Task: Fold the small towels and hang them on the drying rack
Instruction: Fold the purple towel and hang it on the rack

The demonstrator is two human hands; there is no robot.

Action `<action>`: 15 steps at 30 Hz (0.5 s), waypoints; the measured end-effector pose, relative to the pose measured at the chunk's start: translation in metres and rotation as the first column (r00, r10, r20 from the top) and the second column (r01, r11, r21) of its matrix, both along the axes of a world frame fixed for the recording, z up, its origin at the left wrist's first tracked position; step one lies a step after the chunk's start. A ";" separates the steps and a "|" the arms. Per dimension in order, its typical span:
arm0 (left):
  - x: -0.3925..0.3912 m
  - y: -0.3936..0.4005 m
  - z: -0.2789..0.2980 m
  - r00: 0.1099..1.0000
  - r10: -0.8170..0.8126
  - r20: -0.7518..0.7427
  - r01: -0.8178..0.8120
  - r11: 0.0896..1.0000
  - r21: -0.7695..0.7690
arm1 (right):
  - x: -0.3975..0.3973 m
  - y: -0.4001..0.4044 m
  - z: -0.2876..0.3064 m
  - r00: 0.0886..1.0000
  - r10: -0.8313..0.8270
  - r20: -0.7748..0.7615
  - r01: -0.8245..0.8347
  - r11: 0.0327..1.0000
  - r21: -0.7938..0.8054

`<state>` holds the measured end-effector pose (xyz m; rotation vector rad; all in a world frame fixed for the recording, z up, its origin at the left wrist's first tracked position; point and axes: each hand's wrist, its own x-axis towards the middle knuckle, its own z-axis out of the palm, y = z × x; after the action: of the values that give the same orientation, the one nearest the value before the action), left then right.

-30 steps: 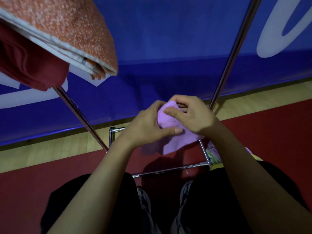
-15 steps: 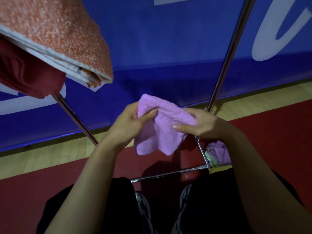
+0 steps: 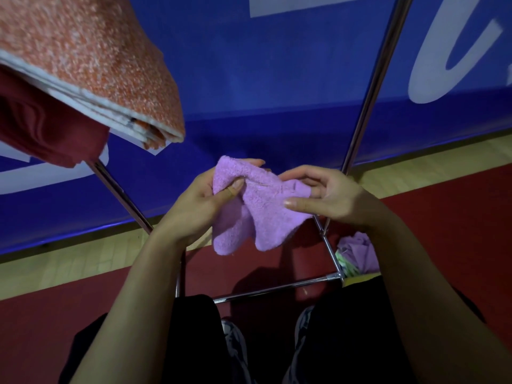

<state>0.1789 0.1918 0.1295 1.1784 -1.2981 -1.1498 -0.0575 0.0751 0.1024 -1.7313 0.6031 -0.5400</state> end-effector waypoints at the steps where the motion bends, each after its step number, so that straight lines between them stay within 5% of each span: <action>1: 0.001 0.000 0.000 1.000 0.012 0.002 -0.012 1.000 0.010 | -0.002 -0.002 -0.001 1.000 -0.026 0.004 0.026 0.999 -0.018; 9: 0.004 0.000 0.000 0.997 0.049 0.055 -0.051 0.998 0.045 | 0.005 0.002 -0.012 0.970 0.014 -0.241 -0.058 0.983 -0.175; 15: 0.004 -0.001 0.001 0.990 0.048 0.134 -0.055 0.997 0.047 | 0.011 0.002 -0.019 0.955 -0.061 -0.290 -0.042 0.941 -0.336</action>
<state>0.1828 0.1909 0.1303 1.3377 -1.3369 -1.0874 -0.0461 0.0773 0.0838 -2.1623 0.7638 -0.4086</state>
